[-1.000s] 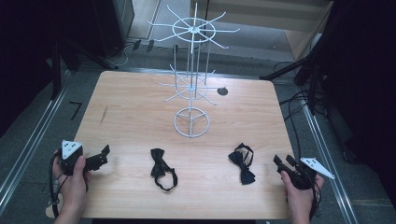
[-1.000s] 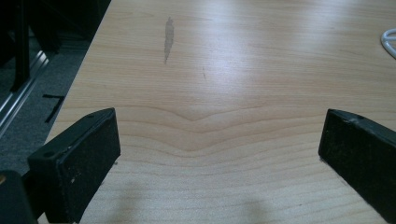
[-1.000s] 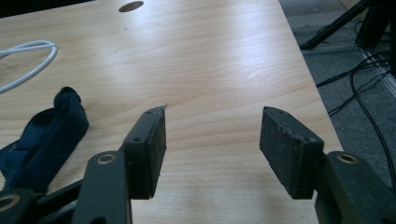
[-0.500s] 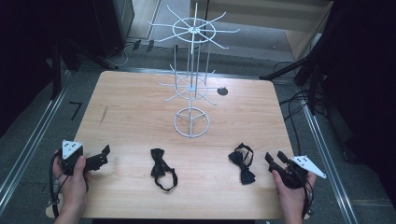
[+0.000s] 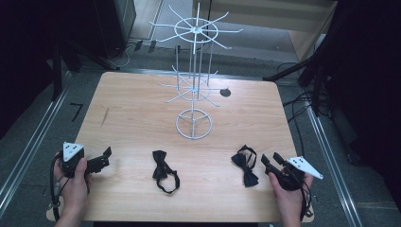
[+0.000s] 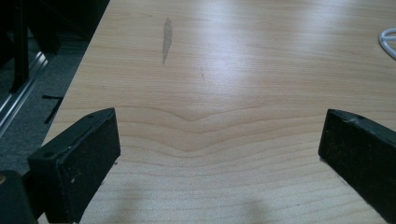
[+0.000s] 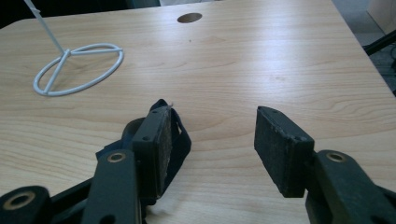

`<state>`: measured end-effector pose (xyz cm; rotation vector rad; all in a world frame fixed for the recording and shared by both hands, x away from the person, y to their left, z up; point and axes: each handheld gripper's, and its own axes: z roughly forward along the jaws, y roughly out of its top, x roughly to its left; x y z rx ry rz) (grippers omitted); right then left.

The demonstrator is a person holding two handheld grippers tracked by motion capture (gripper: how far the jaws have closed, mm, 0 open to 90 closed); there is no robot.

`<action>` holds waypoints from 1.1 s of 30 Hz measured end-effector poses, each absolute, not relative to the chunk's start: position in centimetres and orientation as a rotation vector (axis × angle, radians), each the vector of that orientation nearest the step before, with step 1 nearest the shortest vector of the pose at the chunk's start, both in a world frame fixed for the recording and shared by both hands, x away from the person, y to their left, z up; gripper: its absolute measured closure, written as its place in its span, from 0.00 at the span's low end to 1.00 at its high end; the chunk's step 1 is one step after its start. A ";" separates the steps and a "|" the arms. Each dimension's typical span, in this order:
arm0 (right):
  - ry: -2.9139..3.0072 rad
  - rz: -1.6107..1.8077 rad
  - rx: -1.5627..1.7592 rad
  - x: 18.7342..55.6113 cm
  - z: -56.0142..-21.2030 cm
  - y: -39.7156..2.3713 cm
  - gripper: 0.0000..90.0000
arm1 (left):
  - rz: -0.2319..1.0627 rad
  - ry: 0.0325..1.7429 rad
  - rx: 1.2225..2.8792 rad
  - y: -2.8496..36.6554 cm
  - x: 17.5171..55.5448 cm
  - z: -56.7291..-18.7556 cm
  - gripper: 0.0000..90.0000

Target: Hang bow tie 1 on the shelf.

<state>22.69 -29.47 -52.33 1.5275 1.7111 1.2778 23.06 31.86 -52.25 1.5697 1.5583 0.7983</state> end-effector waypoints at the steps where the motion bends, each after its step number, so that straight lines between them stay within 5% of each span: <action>1: 1.722 1.280 1.523 22.7 -52.3 -29.1 0.53 | 0.798 1.558 1.571 31.9 23.1 -52.2 0.00; 33: 1.865 1.179 1.583 23.4 -53.8 -25.7 0.47 | 0.798 1.560 1.572 31.9 23.1 -52.3 0.00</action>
